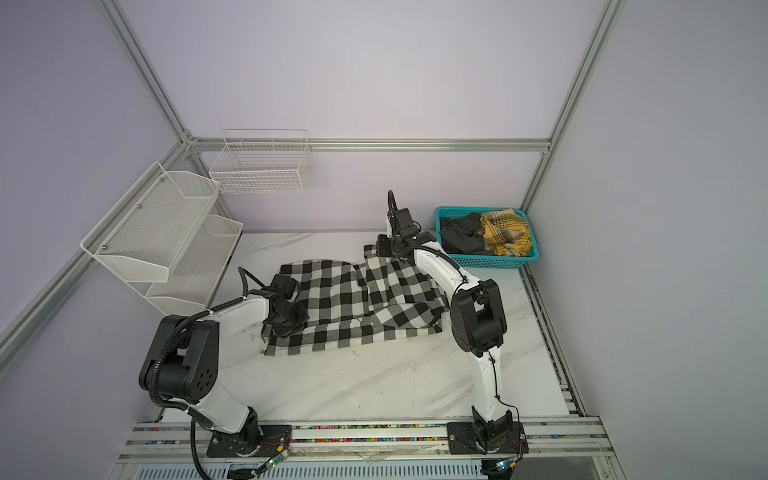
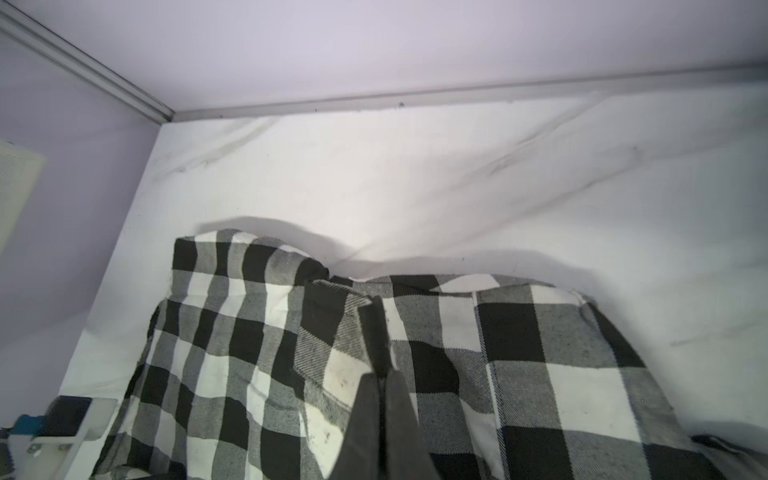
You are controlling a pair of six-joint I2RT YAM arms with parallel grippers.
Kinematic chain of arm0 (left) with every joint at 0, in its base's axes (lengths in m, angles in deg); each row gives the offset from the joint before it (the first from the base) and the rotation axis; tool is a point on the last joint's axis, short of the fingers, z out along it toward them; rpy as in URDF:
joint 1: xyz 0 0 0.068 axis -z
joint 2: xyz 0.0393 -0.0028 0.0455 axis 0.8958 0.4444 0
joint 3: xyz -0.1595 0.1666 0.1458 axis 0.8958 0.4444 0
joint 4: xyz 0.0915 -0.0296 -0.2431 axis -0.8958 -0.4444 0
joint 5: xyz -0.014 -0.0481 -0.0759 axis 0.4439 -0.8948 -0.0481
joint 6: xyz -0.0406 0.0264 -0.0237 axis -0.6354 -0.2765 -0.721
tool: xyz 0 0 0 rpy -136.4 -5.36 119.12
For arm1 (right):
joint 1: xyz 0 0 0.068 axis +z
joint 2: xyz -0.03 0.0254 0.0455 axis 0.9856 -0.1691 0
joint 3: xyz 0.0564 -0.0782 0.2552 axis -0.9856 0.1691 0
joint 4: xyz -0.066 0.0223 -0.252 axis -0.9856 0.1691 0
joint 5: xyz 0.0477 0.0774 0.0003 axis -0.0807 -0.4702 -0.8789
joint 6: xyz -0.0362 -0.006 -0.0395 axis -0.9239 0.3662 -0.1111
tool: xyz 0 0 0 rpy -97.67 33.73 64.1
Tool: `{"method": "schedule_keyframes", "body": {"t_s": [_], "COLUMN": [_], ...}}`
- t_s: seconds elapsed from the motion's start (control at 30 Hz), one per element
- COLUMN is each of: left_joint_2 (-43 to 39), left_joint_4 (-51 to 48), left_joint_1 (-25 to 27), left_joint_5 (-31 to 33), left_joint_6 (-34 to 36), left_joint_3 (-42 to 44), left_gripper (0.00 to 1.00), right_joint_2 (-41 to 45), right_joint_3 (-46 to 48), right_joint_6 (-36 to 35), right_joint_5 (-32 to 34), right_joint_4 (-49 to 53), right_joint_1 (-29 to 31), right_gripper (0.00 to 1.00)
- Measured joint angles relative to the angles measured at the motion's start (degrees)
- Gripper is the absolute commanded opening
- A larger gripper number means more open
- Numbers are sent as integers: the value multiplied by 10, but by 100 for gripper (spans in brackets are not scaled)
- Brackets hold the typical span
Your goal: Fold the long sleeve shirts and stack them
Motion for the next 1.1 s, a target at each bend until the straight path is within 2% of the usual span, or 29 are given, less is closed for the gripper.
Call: {"method": "schedule_keyframes", "body": {"t_s": [0.23, 0.5, 0.57, 0.67, 0.8, 0.97, 1.1], "left_joint_2": [-2, -5, -13, -51, -145, -199, -198], "left_joint_4": [15, 14, 1, -18, -20, 2, 19], "left_joint_1": [0, 0, 0, 1, 13, 58, 90], "left_joint_5": [0, 0, -1, -12, -44, -81, -98], "left_joint_6": [4, 5, 4, -6, -46, -103, -148], "left_joint_3": [5, 5, 5, 5, 1, -27, -28], "left_gripper": [0, 0, 12, 36, 56, 64, 66], "right_joint_2": [35, 85, 119, 177, 240, 233, 182], "right_joint_3": [-9, 15, 48, 121, 251, 380, 419], "right_joint_6": [1, 7, 12, 25, 52, 93, 118], "right_joint_5": [65, 96, 101, 114, 146, 161, 162], "right_joint_4": [-1, -11, -28, -66, -134, -206, -236], "right_joint_1": [0, 0, 2, 19, 92, 189, 247], "right_gripper": [0, 0, 0, 0, 0, 0, 0]}}
